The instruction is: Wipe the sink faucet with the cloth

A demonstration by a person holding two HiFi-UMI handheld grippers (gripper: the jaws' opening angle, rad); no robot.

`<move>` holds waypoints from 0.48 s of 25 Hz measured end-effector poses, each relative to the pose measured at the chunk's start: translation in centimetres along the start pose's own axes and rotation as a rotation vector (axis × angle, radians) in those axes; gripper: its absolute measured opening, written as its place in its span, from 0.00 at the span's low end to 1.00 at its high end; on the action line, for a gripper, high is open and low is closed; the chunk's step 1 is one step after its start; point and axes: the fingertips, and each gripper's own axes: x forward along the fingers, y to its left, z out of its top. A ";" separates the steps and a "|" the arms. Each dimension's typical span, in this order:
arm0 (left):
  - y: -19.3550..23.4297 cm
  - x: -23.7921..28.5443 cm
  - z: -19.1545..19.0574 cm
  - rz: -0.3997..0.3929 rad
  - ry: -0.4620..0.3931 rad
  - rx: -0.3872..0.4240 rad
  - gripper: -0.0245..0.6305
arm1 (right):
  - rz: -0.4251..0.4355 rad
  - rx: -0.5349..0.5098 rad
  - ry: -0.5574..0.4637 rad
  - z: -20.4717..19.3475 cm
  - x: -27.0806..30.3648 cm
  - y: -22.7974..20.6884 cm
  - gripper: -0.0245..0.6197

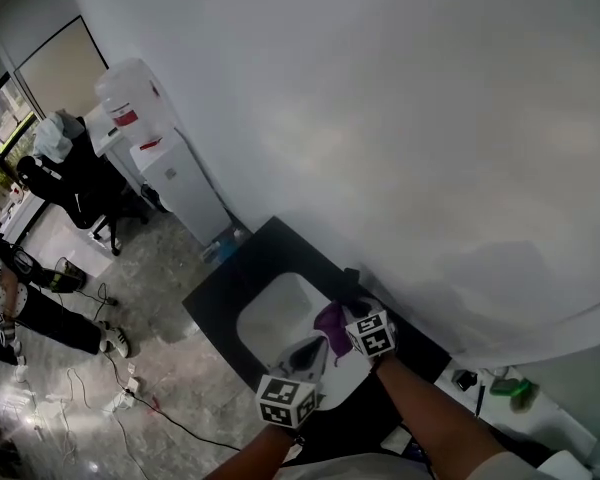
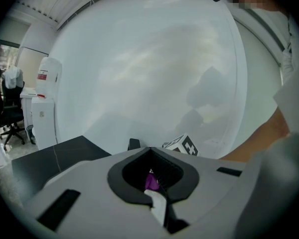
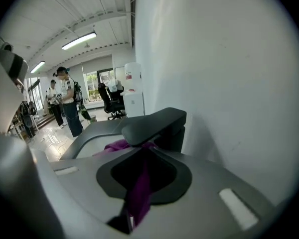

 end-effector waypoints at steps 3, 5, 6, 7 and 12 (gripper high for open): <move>0.1 -0.2 0.0 0.000 -0.003 -0.003 0.05 | 0.030 0.001 -0.007 -1.1 -1.1 2.1 0.09; 0.4 -0.2 0.0 0.005 -0.009 -0.009 0.05 | 0.087 0.011 0.025 -2.9 -2.5 4.7 0.09; 0.7 -0.1 -0.1 0.008 -0.012 -0.015 0.05 | 0.110 0.028 0.037 -3.9 -3.1 5.8 0.09; 0.8 0.0 -0.2 0.010 -0.014 -0.024 0.05 | 0.119 0.046 0.037 -4.6 -3.6 6.3 0.09; 0.8 -0.4 0.3 0.019 -0.018 -0.036 0.05 | 0.004 0.053 -0.046 -0.9 -2.2 2.1 0.09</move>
